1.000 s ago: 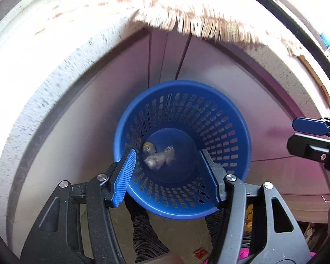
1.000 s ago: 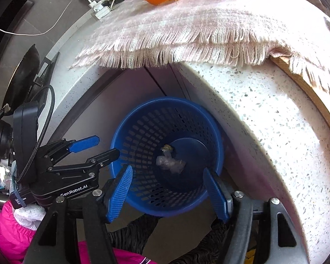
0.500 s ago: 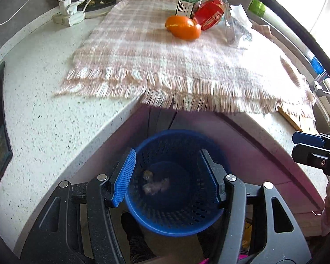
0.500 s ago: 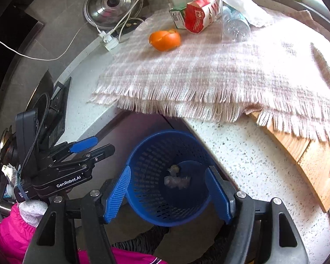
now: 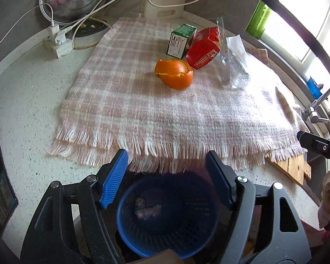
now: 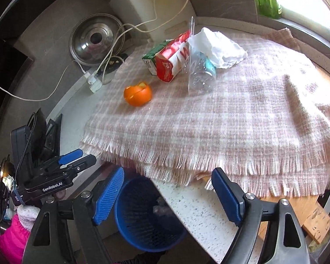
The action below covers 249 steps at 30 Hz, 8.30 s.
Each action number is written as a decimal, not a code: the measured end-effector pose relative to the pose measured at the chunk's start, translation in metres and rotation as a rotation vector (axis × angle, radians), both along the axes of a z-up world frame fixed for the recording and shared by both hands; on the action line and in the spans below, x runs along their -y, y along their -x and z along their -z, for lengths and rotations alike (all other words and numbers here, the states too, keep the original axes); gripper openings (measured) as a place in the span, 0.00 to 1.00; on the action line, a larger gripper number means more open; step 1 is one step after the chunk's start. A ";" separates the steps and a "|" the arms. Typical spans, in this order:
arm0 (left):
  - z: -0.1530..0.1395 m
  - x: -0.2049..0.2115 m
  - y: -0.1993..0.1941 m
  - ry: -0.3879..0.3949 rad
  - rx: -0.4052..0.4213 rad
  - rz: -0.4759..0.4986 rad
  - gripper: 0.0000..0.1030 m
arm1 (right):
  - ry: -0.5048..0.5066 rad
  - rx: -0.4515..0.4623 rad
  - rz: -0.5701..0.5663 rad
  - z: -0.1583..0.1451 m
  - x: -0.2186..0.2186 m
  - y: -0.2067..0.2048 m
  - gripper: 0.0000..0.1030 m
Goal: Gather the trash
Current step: 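Move both tools back over the cloth toward the orange and tissue, then grasp the peeled orange with the left tool while the right tool grasps the white tissue, then carry the orange and tissue with both tools over the blue wastebasket, then open both tools to release the orange and tissue into the wastebasket, then move both tools back over the cloth toward the red bag and bottle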
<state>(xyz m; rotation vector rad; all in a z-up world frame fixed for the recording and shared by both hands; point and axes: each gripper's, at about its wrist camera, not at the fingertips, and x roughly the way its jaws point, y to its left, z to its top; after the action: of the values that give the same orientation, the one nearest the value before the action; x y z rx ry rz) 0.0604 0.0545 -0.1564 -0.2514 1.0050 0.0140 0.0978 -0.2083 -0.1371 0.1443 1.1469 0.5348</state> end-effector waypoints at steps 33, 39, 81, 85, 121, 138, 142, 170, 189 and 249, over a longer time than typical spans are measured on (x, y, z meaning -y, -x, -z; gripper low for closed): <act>0.016 -0.003 -0.138 0.046 -0.042 -0.086 0.73 | 0.023 0.048 -0.078 0.026 0.015 -0.248 0.97; 0.022 -0.003 -0.152 0.050 -0.058 -0.096 0.73 | -0.011 0.012 -0.122 0.043 -0.003 -0.275 0.97; 0.043 -0.005 -0.167 0.088 -0.055 -0.066 0.55 | -0.233 -0.164 0.003 0.073 0.063 -0.268 0.15; 0.038 -0.004 -0.158 0.085 -0.039 -0.068 0.55 | -0.219 -0.139 0.000 0.066 0.067 -0.255 0.15; 0.001 0.001 -0.030 0.065 0.029 0.058 0.52 | -0.268 -0.070 -0.020 0.000 0.044 -0.063 0.15; 0.008 0.018 0.046 0.087 0.008 0.108 0.52 | -0.231 -0.100 -0.078 0.005 0.011 0.035 0.15; 0.020 0.016 0.057 0.097 -0.019 0.105 0.52 | -0.214 -0.123 -0.083 0.014 0.002 0.054 0.15; 0.110 0.016 0.106 0.122 -0.225 0.091 0.52 | 0.011 -0.200 -0.242 0.096 -0.072 0.102 0.15; 0.136 0.027 0.108 0.123 -0.270 0.098 0.52 | 0.097 -0.205 -0.275 0.126 -0.091 0.107 0.20; 0.052 -0.007 0.095 0.066 -0.043 0.010 0.70 | -0.030 -0.083 -0.244 0.050 -0.068 0.087 0.66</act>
<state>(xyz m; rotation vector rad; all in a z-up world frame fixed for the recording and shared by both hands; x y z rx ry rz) -0.0346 0.0611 -0.2081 -0.3079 1.0506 -0.0229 0.0109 -0.1401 -0.1866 0.0520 1.2455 0.7683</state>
